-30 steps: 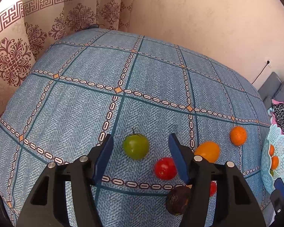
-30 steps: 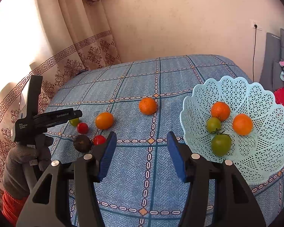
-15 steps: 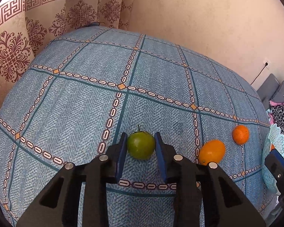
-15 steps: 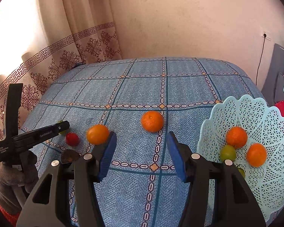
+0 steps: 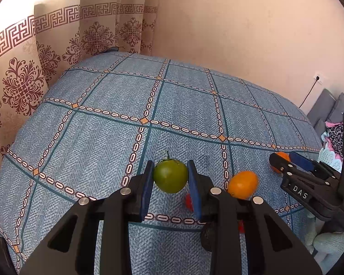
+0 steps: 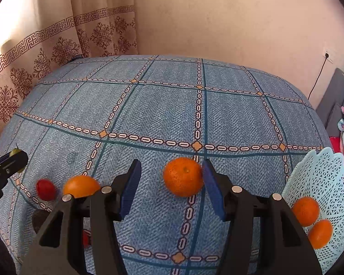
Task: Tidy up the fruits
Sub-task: 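Grasp a green tomato with the left tool while the right tool grasps a tangerine, then carry the tangerine into the basket and release while the left tool drops its green tomato there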
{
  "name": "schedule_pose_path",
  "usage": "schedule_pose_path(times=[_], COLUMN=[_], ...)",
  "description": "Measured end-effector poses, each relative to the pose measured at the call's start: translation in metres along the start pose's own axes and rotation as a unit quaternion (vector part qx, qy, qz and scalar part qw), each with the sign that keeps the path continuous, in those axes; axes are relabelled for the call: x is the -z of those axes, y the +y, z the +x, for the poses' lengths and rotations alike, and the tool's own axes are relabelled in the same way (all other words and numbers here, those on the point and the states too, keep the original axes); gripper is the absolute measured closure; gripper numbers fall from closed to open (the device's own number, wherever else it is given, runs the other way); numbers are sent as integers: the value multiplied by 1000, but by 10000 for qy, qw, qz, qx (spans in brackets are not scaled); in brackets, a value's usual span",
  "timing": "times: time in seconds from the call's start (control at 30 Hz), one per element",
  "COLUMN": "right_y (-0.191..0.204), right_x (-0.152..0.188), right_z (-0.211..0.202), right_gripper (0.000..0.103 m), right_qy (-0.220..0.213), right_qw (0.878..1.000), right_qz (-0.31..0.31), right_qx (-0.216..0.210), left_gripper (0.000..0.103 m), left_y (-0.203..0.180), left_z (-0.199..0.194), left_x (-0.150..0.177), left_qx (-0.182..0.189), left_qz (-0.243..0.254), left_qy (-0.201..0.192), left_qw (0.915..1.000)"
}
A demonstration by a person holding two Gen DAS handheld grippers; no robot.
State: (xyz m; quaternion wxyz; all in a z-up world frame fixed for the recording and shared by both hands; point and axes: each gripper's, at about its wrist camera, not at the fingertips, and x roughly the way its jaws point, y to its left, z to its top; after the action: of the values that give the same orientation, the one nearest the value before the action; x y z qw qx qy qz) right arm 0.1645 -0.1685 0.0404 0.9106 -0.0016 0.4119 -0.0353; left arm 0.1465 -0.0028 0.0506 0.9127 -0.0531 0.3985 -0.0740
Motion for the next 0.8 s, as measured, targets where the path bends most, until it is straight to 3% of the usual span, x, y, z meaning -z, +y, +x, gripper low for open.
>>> schedule_pose_path(times=[0.33, 0.43, 0.47, 0.8], right_y=[-2, 1, 2, -3], right_x=[-3, -2, -1, 1], right_z=[18, 22, 23, -21], right_gripper=[47, 63, 63, 64], right_qy=[236, 343, 345, -26], right_qw=[9994, 9991, 9991, 9997], right_qz=[-141, -183, -195, 142], right_qx=[200, 150, 169, -194], left_gripper=[74, 74, 74, 74], left_y=[3, 3, 3, -3], left_z=[0, 0, 0, -9], left_x=[-1, -1, -1, -1], left_qx=[44, 52, 59, 130], left_qz=[-54, -55, -58, 26], left_qy=[0, -5, -4, -115], left_qw=[10000, 10000, 10000, 9998])
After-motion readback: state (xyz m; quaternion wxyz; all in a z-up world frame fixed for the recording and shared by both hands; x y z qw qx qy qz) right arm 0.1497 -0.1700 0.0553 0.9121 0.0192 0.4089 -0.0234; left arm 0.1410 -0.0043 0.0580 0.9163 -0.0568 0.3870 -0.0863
